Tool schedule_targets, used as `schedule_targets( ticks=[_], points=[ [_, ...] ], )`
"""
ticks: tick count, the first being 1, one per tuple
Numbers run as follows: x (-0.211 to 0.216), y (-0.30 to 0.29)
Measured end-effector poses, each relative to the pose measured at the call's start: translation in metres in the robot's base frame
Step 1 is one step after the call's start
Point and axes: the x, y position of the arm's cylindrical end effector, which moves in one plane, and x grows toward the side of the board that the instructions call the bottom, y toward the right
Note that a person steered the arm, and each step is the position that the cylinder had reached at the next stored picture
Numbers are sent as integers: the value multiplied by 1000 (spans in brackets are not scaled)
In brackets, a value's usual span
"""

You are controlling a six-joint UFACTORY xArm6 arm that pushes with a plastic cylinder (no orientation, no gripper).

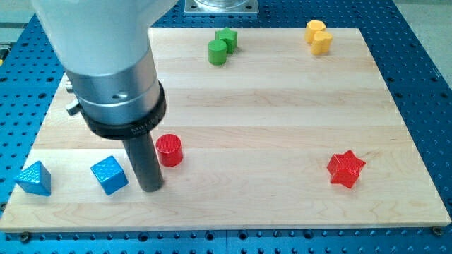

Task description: Move the red circle to the right center of the table

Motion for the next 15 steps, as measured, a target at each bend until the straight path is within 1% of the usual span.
schedule_targets(
  ticks=[1, 2, 3, 4, 9, 10, 11, 12, 13, 14, 15],
  points=[
    [0, -73],
    [0, -69],
    [-12, -40],
    [-19, -26],
    [-15, -21],
    [-24, -8],
    [-55, 54],
    [-72, 160],
    [-41, 185],
    [-68, 234],
    [-108, 292]
  ],
)
